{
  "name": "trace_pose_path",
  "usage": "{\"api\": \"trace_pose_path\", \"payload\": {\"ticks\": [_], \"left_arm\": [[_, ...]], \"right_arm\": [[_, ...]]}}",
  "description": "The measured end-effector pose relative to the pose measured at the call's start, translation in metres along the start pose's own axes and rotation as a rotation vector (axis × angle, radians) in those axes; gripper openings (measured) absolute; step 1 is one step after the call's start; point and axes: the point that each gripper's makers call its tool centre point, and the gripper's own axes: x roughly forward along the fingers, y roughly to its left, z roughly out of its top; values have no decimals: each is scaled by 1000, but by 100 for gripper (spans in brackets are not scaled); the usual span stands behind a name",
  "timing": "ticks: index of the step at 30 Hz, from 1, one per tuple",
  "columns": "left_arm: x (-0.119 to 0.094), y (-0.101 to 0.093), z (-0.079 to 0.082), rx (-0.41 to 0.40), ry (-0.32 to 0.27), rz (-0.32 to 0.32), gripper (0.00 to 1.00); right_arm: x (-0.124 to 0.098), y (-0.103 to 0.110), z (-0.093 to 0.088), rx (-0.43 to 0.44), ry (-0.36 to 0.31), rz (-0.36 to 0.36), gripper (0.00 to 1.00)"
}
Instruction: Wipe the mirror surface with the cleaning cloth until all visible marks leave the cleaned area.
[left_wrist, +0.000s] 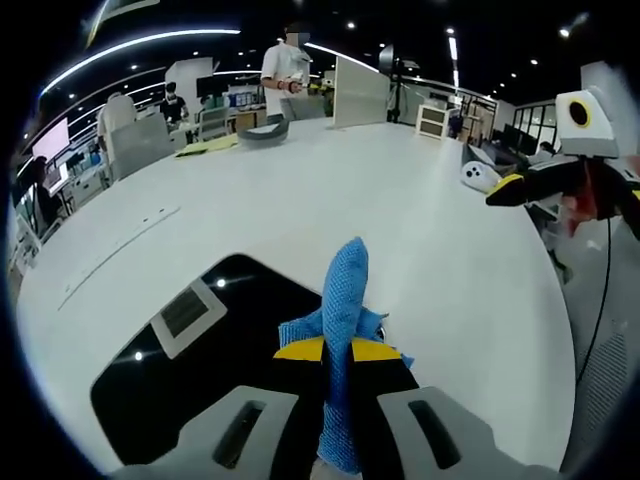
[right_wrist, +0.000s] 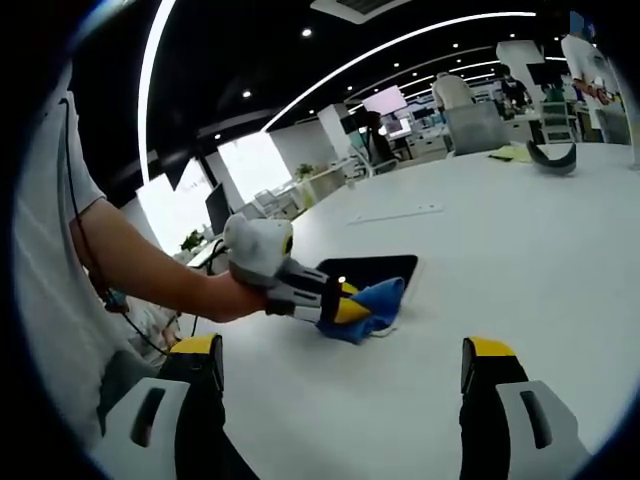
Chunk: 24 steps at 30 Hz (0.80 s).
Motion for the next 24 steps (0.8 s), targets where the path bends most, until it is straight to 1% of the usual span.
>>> {"api": "trace_pose_path", "payload": {"ticks": [15,24], "left_arm": [[3,-4,2,7,-3,-10,5],[5,-6,3,16,-5,-19,5]], "right_arm": [[1,-2,-1,5,0,-2,99],[2,-4,-5,11,6,-4,99]]}}
